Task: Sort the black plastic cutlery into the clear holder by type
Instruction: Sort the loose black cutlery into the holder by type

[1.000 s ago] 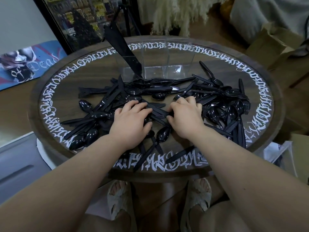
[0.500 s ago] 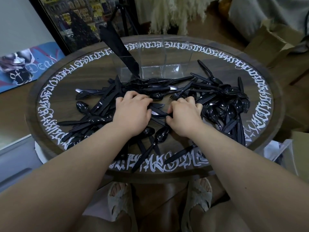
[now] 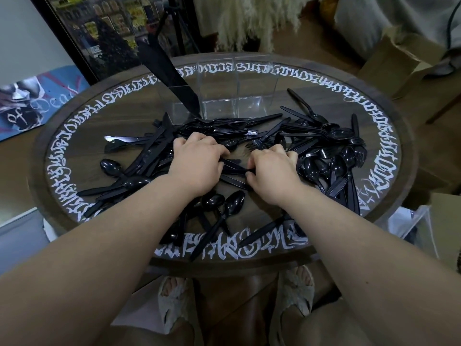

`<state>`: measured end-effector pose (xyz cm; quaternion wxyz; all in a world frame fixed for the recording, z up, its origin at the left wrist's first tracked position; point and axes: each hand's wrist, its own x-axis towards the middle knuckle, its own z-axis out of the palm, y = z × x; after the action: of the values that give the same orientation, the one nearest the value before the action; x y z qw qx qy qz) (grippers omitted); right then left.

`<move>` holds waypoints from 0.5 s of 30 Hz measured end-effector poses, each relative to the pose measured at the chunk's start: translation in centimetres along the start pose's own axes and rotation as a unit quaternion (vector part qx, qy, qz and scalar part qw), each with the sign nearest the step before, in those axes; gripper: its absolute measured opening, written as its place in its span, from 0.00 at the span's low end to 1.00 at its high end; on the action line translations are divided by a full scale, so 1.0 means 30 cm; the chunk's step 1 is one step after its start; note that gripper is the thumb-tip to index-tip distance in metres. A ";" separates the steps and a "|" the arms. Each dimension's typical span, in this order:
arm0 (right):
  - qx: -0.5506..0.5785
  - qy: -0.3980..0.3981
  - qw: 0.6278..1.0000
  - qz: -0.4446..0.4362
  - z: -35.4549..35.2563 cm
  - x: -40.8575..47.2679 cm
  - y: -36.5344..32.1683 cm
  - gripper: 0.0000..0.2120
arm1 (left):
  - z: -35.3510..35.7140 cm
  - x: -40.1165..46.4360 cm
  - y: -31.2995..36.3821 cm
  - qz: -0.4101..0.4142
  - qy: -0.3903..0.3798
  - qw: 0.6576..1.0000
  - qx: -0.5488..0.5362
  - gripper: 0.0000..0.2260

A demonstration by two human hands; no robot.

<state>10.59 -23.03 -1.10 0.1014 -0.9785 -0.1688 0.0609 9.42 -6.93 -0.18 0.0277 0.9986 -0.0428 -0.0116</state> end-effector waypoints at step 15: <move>0.051 0.075 0.996 -0.015 -0.065 -0.027 0.091 0.10 | -0.003 -0.045 -0.029 -0.034 0.037 0.998 -0.031 0.11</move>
<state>10.99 -26.17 0.27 0.1643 -0.9712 -0.1724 -0.0052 8.16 -5.94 -0.12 0.0596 0.9979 -0.0073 0.0232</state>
